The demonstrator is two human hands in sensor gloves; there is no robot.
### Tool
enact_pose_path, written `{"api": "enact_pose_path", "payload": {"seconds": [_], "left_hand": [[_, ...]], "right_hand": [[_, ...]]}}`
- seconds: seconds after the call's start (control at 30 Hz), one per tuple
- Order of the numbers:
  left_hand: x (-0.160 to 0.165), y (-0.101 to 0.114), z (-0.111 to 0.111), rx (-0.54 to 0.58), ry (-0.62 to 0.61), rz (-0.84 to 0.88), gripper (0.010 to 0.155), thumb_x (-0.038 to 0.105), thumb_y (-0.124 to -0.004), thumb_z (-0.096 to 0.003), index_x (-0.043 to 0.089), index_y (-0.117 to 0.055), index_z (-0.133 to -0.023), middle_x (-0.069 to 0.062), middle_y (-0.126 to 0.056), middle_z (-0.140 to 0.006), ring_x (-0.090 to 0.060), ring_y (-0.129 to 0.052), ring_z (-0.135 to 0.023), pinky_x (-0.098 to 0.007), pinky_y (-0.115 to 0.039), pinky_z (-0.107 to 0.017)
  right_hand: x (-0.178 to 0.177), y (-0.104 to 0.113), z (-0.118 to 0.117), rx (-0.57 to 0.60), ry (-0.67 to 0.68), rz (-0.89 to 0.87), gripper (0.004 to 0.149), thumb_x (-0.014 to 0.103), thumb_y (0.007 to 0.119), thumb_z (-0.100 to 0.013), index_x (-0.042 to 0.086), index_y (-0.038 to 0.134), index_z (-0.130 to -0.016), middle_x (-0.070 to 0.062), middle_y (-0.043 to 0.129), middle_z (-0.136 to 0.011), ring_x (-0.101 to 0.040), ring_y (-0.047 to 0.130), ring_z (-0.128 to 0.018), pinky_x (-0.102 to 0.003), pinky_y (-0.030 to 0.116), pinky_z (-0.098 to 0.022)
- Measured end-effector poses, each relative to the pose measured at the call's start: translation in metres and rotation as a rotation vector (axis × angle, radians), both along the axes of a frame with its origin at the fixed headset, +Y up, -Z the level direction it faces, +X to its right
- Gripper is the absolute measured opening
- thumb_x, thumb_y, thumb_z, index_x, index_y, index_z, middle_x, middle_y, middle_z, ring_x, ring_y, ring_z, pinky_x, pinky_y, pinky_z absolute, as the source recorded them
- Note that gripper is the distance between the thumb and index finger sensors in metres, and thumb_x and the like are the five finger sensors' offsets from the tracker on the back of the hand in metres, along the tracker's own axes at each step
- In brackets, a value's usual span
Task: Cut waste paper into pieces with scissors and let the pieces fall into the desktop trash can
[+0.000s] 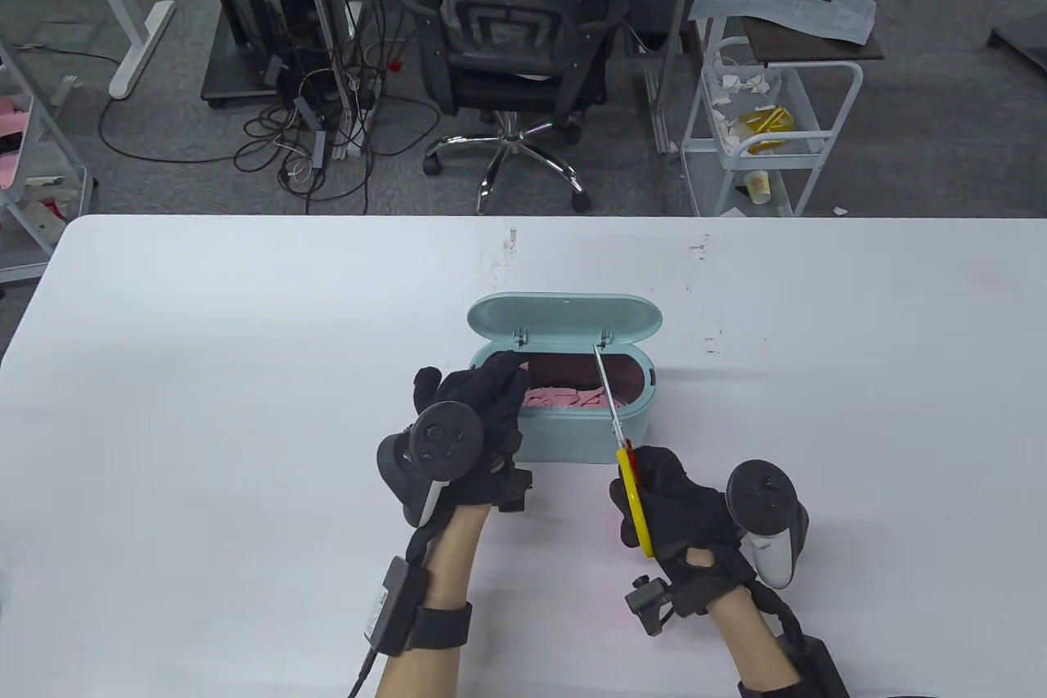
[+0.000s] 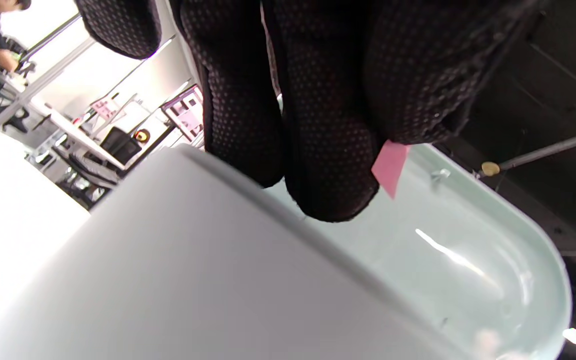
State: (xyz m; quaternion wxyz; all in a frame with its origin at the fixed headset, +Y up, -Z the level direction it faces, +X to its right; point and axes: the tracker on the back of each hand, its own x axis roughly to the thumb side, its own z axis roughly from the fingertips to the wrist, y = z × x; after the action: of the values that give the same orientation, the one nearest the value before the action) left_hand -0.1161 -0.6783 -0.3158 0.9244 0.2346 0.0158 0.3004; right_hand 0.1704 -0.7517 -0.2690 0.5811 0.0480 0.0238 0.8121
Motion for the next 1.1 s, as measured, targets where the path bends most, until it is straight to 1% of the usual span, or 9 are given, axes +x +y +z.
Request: {"api": "enact_pose_path", "payload": {"seconds": [0.17, 0.33, 0.43, 0.57, 0.73, 0.83, 0.93, 1.03, 1.1], "left_hand": [[0.004, -0.003, -0.002, 0.017, 0.014, -0.146, 0.037, 0.045, -0.092, -0.0426, 0.032, -0.097, -0.077, 0.012, -0.113, -0.065, -0.016, -0.107, -0.074, -0.066, -0.054, -0.075], [0.011, -0.005, -0.001, 0.009, 0.015, -0.271, 0.039, 0.042, -0.092, -0.0433, 0.033, -0.095, -0.081, 0.012, -0.112, -0.07, -0.021, -0.101, -0.084, -0.068, -0.05, -0.075], [0.011, -0.007, -0.002, -0.029, -0.007, -0.271, 0.041, 0.042, -0.091, -0.0443, 0.033, -0.093, -0.084, 0.01, -0.11, -0.075, -0.024, -0.095, -0.09, -0.069, -0.048, -0.075], [0.009, -0.008, -0.001, -0.032, -0.005, -0.275, 0.045, 0.045, -0.089, -0.0447, 0.033, -0.091, -0.087, 0.008, -0.107, -0.082, -0.027, -0.093, -0.092, -0.07, -0.047, -0.075], [0.006, -0.008, 0.003, -0.025, -0.011, -0.253, 0.053, 0.05, -0.085, -0.0465, 0.031, -0.084, -0.096, 0.005, -0.1, -0.092, -0.03, -0.09, -0.095, -0.069, -0.048, -0.075], [0.006, -0.002, 0.011, 0.013, -0.04, -0.281, 0.057, 0.056, -0.079, -0.0477, 0.031, -0.08, -0.099, 0.004, -0.095, -0.098, -0.03, -0.086, -0.098, -0.066, -0.052, -0.076], [0.001, 0.004, 0.021, 0.059, -0.082, -0.365, 0.062, 0.06, -0.074, -0.0482, 0.03, -0.076, -0.103, 0.001, -0.089, -0.104, -0.028, -0.08, -0.104, -0.058, -0.053, -0.079], [-0.015, 0.009, 0.036, 0.083, -0.105, -0.475, 0.068, 0.064, -0.07, -0.0478, 0.03, -0.07, -0.107, -0.001, -0.079, -0.112, -0.03, -0.071, -0.11, -0.056, -0.05, -0.081], [-0.029, 0.01, 0.047, 0.061, -0.108, -0.544, 0.071, 0.066, -0.068, -0.0471, 0.03, -0.067, -0.109, -0.002, -0.074, -0.116, -0.031, -0.066, -0.112, -0.056, -0.048, -0.081]], "right_hand": [[0.0, 0.0, 0.001, 0.004, 0.007, 0.002, 0.07, 0.059, 0.08, -0.036, 0.013, 0.059, -0.085, 0.01, 0.093, -0.052, -0.012, 0.102, -0.02, -0.053, 0.084, -0.042], [0.001, 0.0, 0.001, 0.013, 0.01, 0.011, 0.07, 0.059, 0.08, -0.035, 0.013, 0.059, -0.085, 0.01, 0.093, -0.052, -0.012, 0.102, -0.019, -0.053, 0.084, -0.042], [0.002, 0.0, 0.001, 0.014, 0.008, 0.005, 0.07, 0.059, 0.08, -0.036, 0.014, 0.059, -0.085, 0.01, 0.093, -0.052, -0.012, 0.102, -0.019, -0.053, 0.084, -0.042], [0.003, 0.001, 0.001, 0.012, 0.006, 0.009, 0.07, 0.059, 0.08, -0.036, 0.013, 0.059, -0.085, 0.01, 0.093, -0.052, -0.012, 0.102, -0.019, -0.053, 0.084, -0.042], [0.005, 0.003, 0.002, 0.015, 0.003, 0.007, 0.07, 0.059, 0.08, -0.036, 0.013, 0.059, -0.085, 0.01, 0.093, -0.052, -0.012, 0.102, -0.02, -0.053, 0.084, -0.042], [0.006, 0.005, 0.002, 0.024, 0.0, 0.009, 0.07, 0.059, 0.08, -0.036, 0.013, 0.059, -0.085, 0.01, 0.093, -0.052, -0.012, 0.102, -0.02, -0.053, 0.084, -0.042], [0.007, 0.006, 0.003, 0.026, -0.005, 0.005, 0.07, 0.058, 0.081, -0.035, 0.013, 0.059, -0.085, 0.009, 0.093, -0.052, -0.012, 0.102, -0.019, -0.053, 0.084, -0.042], [0.007, 0.007, 0.003, 0.031, -0.01, 0.003, 0.07, 0.058, 0.081, -0.036, 0.013, 0.059, -0.085, 0.009, 0.093, -0.052, -0.012, 0.102, -0.019, -0.053, 0.084, -0.042], [0.007, 0.008, 0.004, 0.037, -0.009, 0.002, 0.07, 0.058, 0.081, -0.035, 0.013, 0.059, -0.085, 0.009, 0.093, -0.052, -0.013, 0.102, -0.019, -0.053, 0.084, -0.042]]}}
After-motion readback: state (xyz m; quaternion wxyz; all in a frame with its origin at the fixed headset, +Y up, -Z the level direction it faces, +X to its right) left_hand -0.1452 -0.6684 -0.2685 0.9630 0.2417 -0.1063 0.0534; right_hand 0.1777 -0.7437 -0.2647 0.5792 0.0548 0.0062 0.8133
